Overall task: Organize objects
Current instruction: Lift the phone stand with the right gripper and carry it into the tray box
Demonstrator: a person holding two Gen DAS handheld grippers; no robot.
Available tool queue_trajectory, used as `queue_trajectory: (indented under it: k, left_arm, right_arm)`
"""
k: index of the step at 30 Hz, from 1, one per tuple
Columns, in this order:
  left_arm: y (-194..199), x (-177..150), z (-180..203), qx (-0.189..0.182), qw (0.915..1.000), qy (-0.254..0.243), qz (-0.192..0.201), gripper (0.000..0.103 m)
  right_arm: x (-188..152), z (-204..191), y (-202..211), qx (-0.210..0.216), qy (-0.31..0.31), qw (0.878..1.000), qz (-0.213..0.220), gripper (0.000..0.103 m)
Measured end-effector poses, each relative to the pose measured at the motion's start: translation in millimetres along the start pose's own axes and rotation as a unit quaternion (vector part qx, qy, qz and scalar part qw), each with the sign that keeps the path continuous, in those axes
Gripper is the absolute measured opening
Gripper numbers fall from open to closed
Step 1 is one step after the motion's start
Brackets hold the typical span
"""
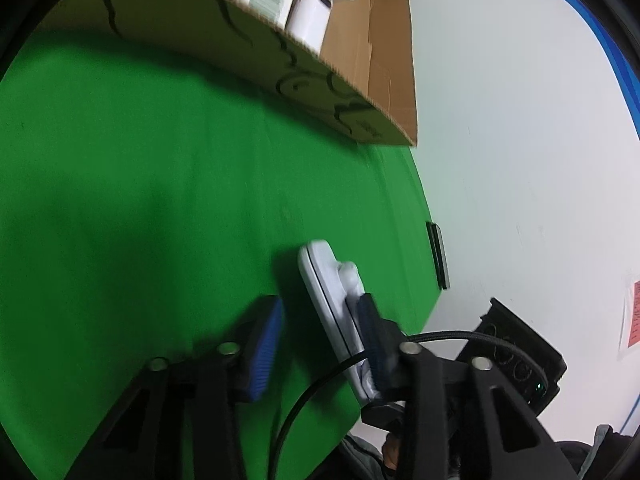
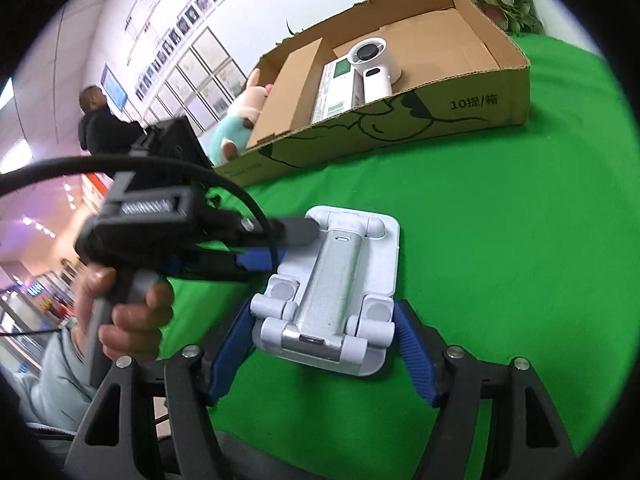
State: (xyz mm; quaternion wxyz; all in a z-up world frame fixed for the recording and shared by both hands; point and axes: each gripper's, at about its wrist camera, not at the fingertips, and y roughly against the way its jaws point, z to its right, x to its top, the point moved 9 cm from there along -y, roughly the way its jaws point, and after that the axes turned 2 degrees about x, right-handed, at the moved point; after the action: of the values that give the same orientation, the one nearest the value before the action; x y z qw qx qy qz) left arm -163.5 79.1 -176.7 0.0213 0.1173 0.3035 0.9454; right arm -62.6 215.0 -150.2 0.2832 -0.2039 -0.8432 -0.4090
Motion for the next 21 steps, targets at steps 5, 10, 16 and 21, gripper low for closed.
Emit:
queue_trajectory:
  k: [5, 10, 16, 21]
  left_arm:
    - [7, 1, 8, -0.026, 0.9996, 0.001, 0.005, 0.016]
    - [26, 10, 38, -0.042, 0.9979, -0.038, 0.032, 0.010]
    - [66, 23, 110, -0.019, 0.9846, -0.150, 0.089, 0.009]
    - [88, 49, 159, 0.003, 0.9688, -0.214, 0.125, 0.009]
  right_arm:
    - [0, -3, 4, 0.009, 0.006, 1.000, 0.014, 0.069]
    - [11, -18, 13, -0.022, 0.071, 0.996, 0.046, 0.069]
    - [47, -43, 37, -0.055, 0.142, 0.981, 0.119, 0.069]
    - [88, -56, 51, -0.070, 0.169, 0.968, 0.170, 0.068]
